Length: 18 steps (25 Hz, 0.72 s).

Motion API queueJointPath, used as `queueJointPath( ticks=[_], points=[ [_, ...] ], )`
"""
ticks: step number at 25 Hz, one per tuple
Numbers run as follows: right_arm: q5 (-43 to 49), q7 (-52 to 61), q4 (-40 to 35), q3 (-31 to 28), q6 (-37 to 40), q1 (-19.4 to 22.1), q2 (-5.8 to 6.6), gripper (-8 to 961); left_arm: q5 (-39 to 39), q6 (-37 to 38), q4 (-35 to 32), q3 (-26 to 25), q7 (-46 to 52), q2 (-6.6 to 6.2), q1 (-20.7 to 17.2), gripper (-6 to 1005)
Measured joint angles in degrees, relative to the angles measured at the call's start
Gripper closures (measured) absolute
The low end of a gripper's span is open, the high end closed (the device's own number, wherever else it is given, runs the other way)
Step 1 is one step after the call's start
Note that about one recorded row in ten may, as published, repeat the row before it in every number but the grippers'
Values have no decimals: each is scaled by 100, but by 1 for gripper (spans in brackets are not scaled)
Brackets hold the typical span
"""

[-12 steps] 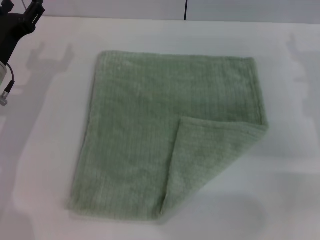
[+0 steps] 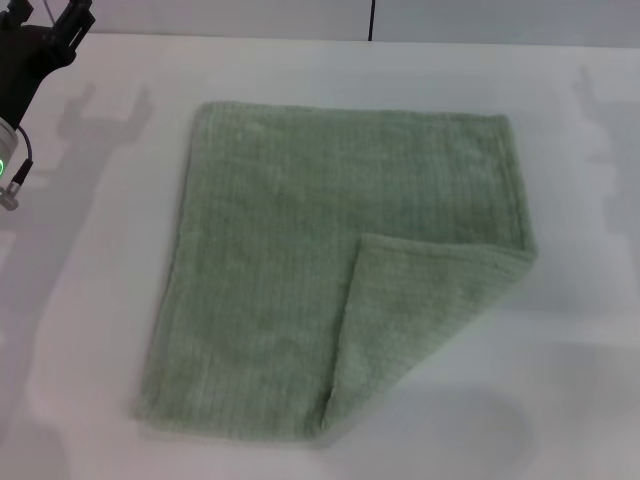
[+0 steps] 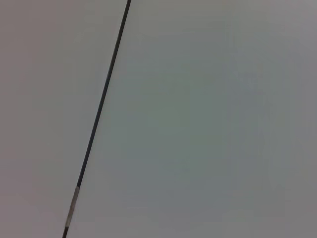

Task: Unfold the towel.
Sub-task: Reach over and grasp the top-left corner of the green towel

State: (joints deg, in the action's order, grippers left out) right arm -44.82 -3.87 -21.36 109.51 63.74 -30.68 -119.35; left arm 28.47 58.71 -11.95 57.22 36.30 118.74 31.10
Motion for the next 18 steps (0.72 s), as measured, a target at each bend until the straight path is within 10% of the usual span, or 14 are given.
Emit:
queueJointPath(
  ticks=[18],
  points=[
    [0,0,9,0,18,33,-5,137,10,-28,-28,792,20,-20,-26,452]
  ],
)
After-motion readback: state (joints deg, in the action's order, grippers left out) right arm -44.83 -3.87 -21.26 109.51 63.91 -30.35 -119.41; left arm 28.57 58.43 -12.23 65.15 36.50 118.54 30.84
